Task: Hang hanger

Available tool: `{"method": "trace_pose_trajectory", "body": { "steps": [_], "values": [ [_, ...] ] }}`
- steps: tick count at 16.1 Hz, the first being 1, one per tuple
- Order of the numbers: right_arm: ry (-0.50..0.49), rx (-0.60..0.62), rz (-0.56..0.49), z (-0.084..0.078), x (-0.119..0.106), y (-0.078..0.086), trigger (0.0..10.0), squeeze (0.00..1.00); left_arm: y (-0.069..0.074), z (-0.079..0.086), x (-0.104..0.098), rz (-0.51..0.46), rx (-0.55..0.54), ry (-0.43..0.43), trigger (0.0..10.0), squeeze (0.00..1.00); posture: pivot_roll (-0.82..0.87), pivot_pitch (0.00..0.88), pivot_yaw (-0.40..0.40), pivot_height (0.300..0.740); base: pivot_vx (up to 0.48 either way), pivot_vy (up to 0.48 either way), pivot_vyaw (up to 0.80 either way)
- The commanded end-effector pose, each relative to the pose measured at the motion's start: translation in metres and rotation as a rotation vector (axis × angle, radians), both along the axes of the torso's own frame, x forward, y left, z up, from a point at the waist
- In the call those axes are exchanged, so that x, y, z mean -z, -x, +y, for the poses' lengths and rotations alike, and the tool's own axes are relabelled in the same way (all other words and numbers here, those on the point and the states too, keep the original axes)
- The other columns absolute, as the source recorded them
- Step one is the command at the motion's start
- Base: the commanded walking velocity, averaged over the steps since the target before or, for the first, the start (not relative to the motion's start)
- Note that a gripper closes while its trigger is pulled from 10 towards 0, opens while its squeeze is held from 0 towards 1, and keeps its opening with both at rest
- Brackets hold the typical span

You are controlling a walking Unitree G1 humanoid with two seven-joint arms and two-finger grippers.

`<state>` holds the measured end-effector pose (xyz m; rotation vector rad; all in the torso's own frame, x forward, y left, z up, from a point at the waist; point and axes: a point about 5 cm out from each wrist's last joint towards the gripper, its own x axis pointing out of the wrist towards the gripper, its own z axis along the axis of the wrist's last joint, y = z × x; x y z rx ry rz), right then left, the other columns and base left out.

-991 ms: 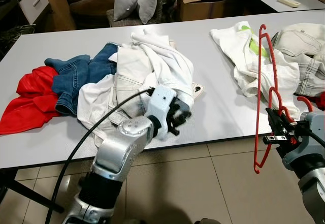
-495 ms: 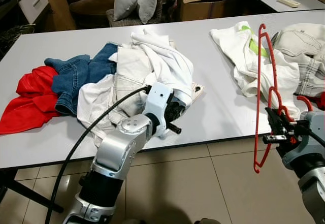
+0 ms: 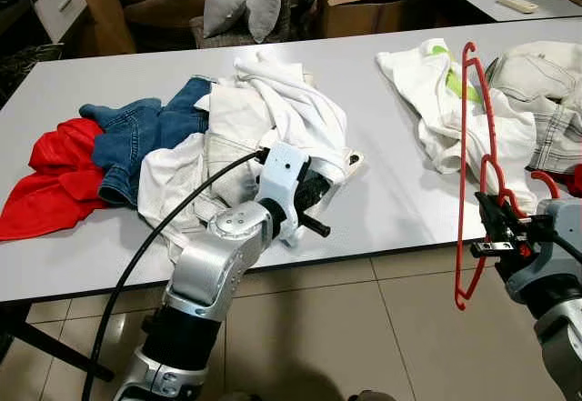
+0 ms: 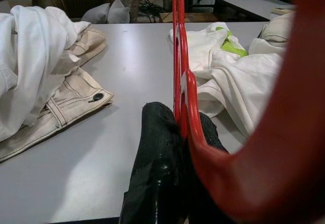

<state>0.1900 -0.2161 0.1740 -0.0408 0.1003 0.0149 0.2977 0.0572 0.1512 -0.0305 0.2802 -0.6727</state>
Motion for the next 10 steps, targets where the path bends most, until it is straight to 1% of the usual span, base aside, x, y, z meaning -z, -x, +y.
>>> {"method": "trace_pose_trajectory", "body": {
  "steps": [1,2,3,4,5,6,7,8,9,10],
  "values": [
    [-0.001,-0.008,0.002,0.001,0.000,0.000,10.0,0.00,-0.008,0.011,-0.006,-0.035,-0.055,-0.008,0.0,0.00,-0.20,0.031,0.060,0.740,0.000,0.000,0.00],
    [-0.004,-0.009,0.000,0.002,0.000,-0.002,10.0,0.00,-0.019,0.025,-0.012,-0.076,-0.098,-0.055,0.0,0.00,-0.19,0.027,0.059,0.740,0.000,0.000,0.00],
    [-0.006,-0.009,-0.001,0.002,0.000,-0.002,10.0,0.00,-0.023,0.030,-0.014,-0.094,-0.108,-0.079,0.0,0.00,-0.19,0.027,0.059,0.740,0.000,0.000,0.00],
    [-0.017,-0.014,-0.012,0.005,0.000,-0.006,10.0,0.00,-0.054,0.068,-0.037,-0.188,-0.200,-0.172,0.0,0.00,-0.18,0.018,0.065,0.740,0.000,0.000,0.00],
    [-0.020,-0.015,-0.017,0.006,0.000,-0.008,10.0,0.00,-0.060,0.075,-0.042,-0.204,-0.221,-0.181,0.0,0.00,-0.17,0.015,0.067,0.740,0.000,0.000,0.00],
    [-0.026,-0.016,-0.025,0.008,0.000,-0.010,10.0,0.00,-0.078,0.098,-0.064,-0.283,-0.288,-0.252,0.0,0.00,-0.17,0.012,0.070,0.740,0.000,0.000,0.00],
    [-0.034,-0.012,-0.039,0.009,-0.001,-0.011,10.0,0.00,-0.098,0.125,-0.106,-0.433,-0.390,-0.377,0.0,0.00,-0.17,0.006,0.079,0.740,0.000,0.000,0.00],
    [-0.038,-0.006,-0.047,0.009,-0.001,-0.011,10.0,0.00,-0.103,0.127,-0.127,-0.513,-0.409,-0.416,0.0,0.00,-0.16,0.000,0.091,0.740,0.000,0.000,0.00],
    [-0.048,0.004,-0.058,0.009,-0.002,-0.010,10.0,0.00,-0.106,0.122,-0.150,-0.611,-0.390,-0.453,0.0,0.00,-0.16,0.000,0.091,0.740,0.000,0.000,0.00],
    [-0.067,0.014,-0.074,0.008,-0.003,-0.010,10.0,0.00,-0.106,0.093,-0.161,-0.672,-0.262,-0.416,0.0,0.00,-0.16,0.000,0.099,0.740,0.000,0.000,0.00]
  ]
}}
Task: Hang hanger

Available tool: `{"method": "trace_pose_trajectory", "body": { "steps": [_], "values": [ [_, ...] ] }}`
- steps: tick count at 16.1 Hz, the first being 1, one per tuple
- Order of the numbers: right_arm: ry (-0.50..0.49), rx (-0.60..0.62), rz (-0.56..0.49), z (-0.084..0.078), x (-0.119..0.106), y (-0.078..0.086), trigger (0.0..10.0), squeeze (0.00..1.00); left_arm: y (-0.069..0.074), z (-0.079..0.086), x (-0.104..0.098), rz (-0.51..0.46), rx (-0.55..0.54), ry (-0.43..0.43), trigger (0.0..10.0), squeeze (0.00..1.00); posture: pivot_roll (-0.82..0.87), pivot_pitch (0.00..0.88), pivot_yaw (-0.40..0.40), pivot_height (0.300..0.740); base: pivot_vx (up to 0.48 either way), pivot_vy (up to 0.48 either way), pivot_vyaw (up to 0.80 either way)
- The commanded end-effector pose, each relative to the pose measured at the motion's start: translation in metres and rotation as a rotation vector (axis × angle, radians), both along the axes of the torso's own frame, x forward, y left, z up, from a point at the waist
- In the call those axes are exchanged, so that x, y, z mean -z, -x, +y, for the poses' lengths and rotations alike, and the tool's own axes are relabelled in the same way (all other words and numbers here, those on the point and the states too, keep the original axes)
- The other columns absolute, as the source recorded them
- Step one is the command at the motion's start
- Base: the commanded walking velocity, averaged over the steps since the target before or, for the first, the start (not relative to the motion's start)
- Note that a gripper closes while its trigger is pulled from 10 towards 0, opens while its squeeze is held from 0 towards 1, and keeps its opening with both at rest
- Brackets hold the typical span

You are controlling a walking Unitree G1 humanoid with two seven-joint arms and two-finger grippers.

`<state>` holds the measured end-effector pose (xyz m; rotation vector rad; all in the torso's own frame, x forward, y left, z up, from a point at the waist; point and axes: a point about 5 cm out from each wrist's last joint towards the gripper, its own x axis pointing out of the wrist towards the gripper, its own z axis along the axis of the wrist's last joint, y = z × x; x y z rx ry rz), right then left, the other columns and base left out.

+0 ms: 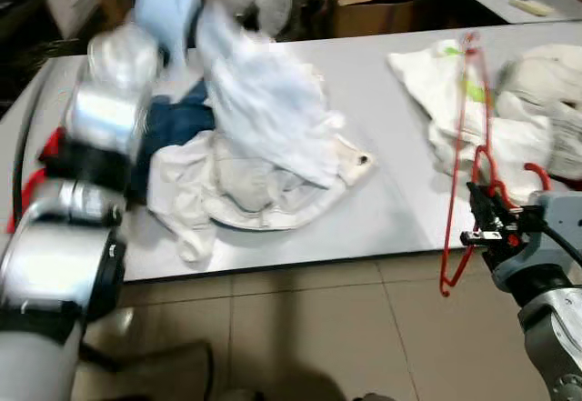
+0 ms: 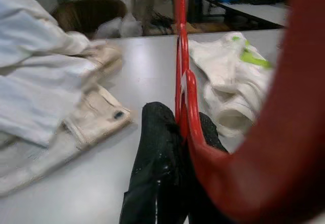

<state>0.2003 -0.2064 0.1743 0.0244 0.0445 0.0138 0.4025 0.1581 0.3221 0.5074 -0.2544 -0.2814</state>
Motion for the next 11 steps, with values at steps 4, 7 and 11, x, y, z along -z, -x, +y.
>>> {"method": "trace_pose_trajectory", "body": {
  "steps": [4,7,11],
  "values": [
    [-0.102,-0.130,-0.056,0.010,-0.010,0.010,10.0,0.00,0.030,-0.118,0.070,0.250,0.609,-0.093,0.0,0.00,-0.19,0.000,0.122,0.740,0.000,0.000,0.00],
    [-0.122,-0.266,0.053,0.007,-0.004,0.032,10.0,0.00,0.024,-0.101,0.089,0.335,0.544,-0.146,0.0,0.00,-0.19,0.000,0.122,0.740,0.000,0.000,0.00],
    [-0.104,-0.369,0.197,0.011,0.008,0.043,10.0,0.00,0.015,-0.069,0.081,0.293,0.393,-0.093,0.0,0.00,-0.19,0.000,0.108,0.740,0.000,0.000,0.00]
  ]
}}
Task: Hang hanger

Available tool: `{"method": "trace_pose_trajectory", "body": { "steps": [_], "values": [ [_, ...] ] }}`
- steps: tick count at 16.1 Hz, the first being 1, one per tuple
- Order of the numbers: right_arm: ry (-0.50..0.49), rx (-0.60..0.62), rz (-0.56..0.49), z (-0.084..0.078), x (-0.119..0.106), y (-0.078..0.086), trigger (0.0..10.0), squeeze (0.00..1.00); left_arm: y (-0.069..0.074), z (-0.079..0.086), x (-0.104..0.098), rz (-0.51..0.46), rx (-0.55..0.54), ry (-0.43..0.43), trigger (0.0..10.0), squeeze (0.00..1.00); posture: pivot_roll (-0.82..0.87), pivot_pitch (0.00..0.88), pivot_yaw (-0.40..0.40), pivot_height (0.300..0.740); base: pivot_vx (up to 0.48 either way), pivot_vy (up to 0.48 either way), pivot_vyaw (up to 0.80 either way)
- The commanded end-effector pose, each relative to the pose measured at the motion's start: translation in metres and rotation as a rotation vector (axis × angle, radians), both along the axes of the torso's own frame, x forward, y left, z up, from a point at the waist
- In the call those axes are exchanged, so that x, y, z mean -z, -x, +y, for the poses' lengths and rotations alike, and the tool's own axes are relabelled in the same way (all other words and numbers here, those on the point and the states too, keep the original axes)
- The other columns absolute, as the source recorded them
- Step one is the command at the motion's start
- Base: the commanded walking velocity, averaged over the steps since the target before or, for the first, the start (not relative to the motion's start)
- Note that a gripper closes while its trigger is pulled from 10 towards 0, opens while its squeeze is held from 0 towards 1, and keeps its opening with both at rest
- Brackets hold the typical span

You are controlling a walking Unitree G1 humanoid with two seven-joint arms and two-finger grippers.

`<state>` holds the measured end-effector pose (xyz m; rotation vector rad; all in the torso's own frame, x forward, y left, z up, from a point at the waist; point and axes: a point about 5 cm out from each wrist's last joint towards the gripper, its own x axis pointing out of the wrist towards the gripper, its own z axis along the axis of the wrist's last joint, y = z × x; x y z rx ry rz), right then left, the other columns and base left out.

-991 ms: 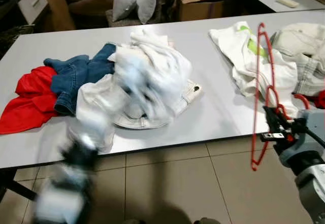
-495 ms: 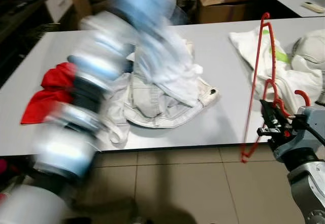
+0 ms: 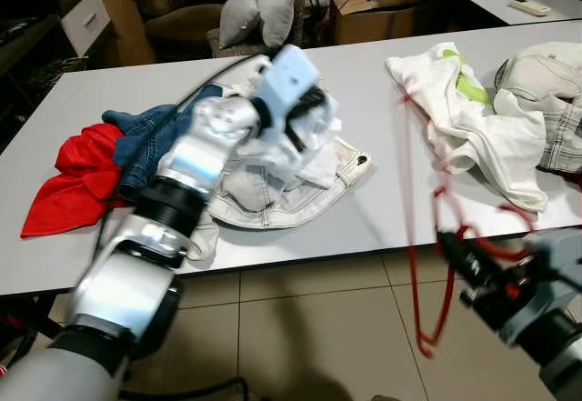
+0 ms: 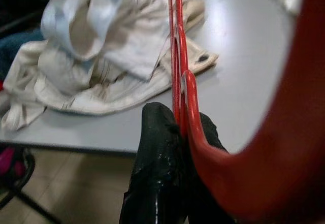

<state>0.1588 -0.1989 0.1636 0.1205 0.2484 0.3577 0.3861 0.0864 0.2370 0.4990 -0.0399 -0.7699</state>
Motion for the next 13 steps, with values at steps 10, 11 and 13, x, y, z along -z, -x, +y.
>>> {"method": "trace_pose_trajectory", "body": {
  "steps": [10,11,13],
  "values": [
    [-0.081,-0.296,0.147,0.030,0.004,-0.013,10.0,0.00,0.030,0.017,-0.019,0.010,0.063,0.034,0.0,0.00,-0.12,0.000,0.036,0.740,0.000,0.000,0.00],
    [-0.092,-0.302,0.164,0.030,0.005,-0.014,10.0,0.00,0.032,0.020,-0.021,0.003,0.053,0.032,0.0,0.00,-0.12,0.000,0.036,0.740,0.000,0.000,0.00],
    [-0.090,-0.299,0.186,0.029,0.008,-0.015,10.0,0.00,0.036,0.023,-0.024,0.001,0.052,0.033,0.0,0.00,-0.11,0.000,0.024,0.740,0.000,0.000,0.00]
  ]
}}
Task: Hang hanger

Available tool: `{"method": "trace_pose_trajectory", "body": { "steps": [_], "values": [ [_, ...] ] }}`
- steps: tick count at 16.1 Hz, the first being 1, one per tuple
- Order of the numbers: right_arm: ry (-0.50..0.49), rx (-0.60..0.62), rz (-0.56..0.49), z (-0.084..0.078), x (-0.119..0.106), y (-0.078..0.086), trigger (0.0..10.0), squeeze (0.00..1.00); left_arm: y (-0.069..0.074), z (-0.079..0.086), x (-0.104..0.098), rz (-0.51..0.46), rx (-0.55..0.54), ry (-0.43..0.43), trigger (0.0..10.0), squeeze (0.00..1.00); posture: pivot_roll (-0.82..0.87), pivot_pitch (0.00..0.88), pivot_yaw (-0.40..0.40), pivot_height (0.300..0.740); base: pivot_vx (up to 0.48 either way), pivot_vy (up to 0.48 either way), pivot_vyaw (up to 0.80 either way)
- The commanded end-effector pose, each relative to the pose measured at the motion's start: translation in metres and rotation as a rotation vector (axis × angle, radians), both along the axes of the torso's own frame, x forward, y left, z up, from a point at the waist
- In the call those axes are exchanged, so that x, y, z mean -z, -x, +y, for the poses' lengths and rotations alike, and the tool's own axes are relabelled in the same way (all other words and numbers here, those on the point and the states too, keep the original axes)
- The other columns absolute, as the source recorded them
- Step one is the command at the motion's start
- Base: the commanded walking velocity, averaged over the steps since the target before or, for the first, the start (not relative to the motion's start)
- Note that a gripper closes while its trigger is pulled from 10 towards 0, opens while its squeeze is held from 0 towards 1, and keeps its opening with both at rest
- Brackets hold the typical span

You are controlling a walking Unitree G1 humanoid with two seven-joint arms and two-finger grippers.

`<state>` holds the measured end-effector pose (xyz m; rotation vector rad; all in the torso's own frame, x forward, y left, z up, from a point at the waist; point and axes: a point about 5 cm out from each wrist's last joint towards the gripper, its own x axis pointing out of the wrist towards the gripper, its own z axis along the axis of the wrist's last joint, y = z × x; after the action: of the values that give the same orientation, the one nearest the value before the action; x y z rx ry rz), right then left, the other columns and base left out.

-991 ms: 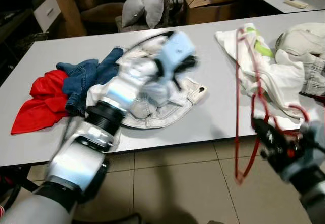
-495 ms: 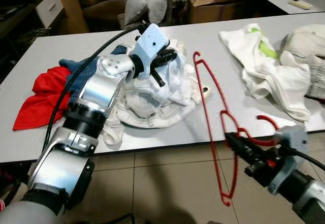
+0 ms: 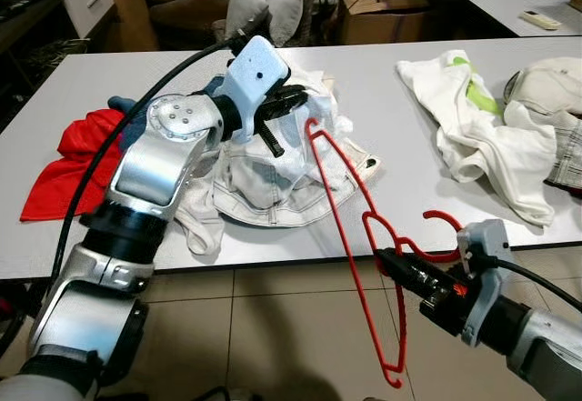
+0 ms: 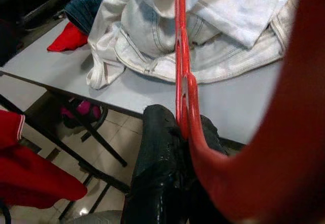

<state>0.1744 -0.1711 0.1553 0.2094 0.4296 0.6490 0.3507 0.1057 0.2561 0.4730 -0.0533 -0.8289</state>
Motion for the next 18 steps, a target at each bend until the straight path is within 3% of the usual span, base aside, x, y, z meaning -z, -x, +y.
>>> {"method": "trace_pose_trajectory", "body": {
  "steps": [1,6,8,13,15,18],
  "values": [
    [0.010,0.004,0.018,-0.001,0.001,0.000,10.0,0.00,0.004,0.005,-0.005,-0.004,0.004,-0.002,0.0,0.00,-0.11,0.000,0.024,0.740,0.000,0.000,0.00],
    [0.011,0.028,0.043,-0.008,0.002,-0.005,10.0,0.00,0.015,0.010,-0.007,0.021,0.050,-0.041,0.0,0.00,-0.11,0.000,0.017,0.740,0.000,0.000,0.00],
    [-0.003,0.009,0.033,-0.007,-0.001,-0.007,10.0,0.00,0.024,0.004,-0.001,0.064,0.130,-0.077,0.0,0.00,-0.11,0.000,0.012,0.740,0.000,0.000,0.00],
    [-0.045,0.013,-0.001,-0.005,-0.010,-0.017,10.0,0.00,0.029,-0.002,0.005,0.073,0.134,-0.089,0.0,0.00,-0.11,0.000,0.004,0.740,0.000,0.000,0.00],
    [-0.099,0.058,0.019,-0.006,-0.011,-0.024,10.0,0.00,0.031,0.003,-0.004,0.064,0.126,-0.070,0.0,0.00,-0.10,0.000,-0.002,0.740,0.000,0.000,0.00],
    [-0.105,0.107,0.098,-0.011,-0.001,-0.028,10.0,0.00,0.029,0.012,-0.028,0.016,0.099,0.023,0.0,0.00,-0.10,0.000,-0.011,0.740,0.000,0.000,0.00]
  ]
}}
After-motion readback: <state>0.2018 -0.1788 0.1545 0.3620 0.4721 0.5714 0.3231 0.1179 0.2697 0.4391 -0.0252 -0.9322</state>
